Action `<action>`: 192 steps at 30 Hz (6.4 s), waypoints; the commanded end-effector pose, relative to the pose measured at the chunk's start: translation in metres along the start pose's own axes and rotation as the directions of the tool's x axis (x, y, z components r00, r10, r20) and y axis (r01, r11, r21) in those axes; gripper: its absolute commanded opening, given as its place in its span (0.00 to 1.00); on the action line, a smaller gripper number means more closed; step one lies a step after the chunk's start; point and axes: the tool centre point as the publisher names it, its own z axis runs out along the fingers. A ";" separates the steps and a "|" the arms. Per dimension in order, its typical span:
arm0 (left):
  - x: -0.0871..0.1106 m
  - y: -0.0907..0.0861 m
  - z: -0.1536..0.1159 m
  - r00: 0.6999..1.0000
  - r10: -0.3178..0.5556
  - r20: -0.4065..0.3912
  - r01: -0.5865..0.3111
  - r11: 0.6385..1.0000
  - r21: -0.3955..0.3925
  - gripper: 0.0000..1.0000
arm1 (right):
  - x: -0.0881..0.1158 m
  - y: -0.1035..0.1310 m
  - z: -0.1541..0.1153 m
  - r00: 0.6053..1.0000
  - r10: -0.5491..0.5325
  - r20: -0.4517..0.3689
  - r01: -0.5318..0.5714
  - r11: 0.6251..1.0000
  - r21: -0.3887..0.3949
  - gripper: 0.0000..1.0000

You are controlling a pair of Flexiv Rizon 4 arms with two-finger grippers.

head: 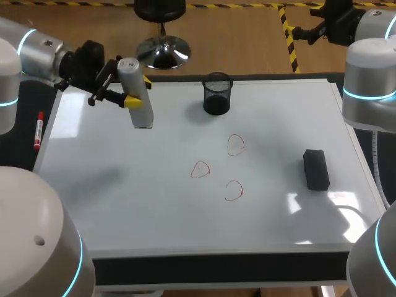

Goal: Pick up the inspection probe, press it on each red-marked spot on the whiteboard one by one, put down the probe, pick up the eraser, and wipe off all the red marks.

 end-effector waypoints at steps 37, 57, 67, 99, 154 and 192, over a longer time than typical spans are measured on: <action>0.034 0.046 0.083 0.997 -0.056 -0.056 0.057 0.998 0.028 0.00 | 0.000 0.000 0.000 1.000 0.000 0.000 0.000 1.000 0.000 1.00; 0.035 0.048 0.125 0.998 -0.016 -0.065 0.020 0.999 0.050 0.00 | 0.000 0.000 0.000 1.000 0.000 0.000 0.000 1.000 0.000 1.00; 0.027 0.060 0.150 0.997 -0.029 -0.077 0.033 0.998 0.050 0.00 | 0.000 0.000 0.000 1.000 0.000 0.000 0.000 1.000 0.000 1.00; 0.011 0.093 0.171 0.998 -0.037 -0.059 0.038 0.999 0.013 0.00 | 0.000 0.000 0.000 1.000 0.000 0.000 0.000 1.000 0.000 1.00; 0.017 0.113 0.170 0.996 -0.054 -0.075 0.053 0.998 -0.017 0.00 | 0.020 0.035 -0.032 0.977 0.213 -0.013 -0.203 0.946 0.252 1.00; 0.017 0.113 0.170 0.996 -0.054 -0.075 0.053 0.998 -0.017 0.00 | 0.048 0.051 -0.046 0.898 0.437 0.043 -0.375 0.713 0.592 1.00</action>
